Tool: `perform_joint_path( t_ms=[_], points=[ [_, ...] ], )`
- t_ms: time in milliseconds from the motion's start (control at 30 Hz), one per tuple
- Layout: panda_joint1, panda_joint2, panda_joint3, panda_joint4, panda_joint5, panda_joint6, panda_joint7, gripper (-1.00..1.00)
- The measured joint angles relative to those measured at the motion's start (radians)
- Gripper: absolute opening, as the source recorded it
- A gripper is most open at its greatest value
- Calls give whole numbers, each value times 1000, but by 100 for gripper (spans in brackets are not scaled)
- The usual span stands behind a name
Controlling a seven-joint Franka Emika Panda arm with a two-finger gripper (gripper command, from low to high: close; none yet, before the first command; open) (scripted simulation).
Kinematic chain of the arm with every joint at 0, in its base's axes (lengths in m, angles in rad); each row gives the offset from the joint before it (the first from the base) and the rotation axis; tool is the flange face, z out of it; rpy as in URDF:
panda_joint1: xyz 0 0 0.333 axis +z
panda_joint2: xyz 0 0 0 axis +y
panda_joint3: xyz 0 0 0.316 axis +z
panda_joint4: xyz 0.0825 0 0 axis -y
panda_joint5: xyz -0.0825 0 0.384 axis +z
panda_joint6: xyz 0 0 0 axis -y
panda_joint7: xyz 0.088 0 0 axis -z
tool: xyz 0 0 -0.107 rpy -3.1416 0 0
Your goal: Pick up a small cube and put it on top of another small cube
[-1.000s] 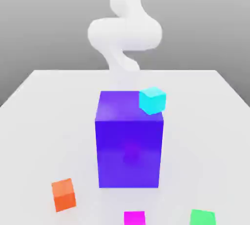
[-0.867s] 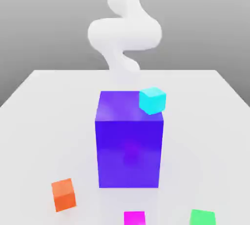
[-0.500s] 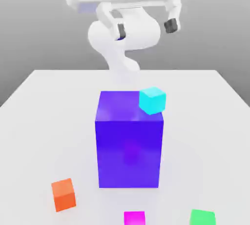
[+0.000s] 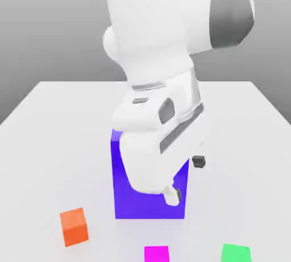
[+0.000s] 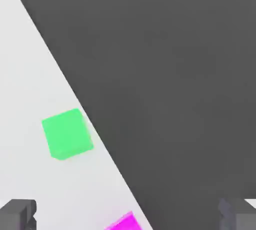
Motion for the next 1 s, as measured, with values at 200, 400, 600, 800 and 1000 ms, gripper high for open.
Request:
perform_joint_path(
  t_ms=[200,400,600,800,1000],
  points=[
    [-15,127,22,-10,-27,64,-183,0],
    [-15,228,18,-25,-126,142,-317,0],
    [-45,354,54,-9,-136,245,-396,0],
    [-80,424,98,8,-95,297,-427,-100],
    [-60,385,73,-2,-119,268,-410,-100]
  ],
)
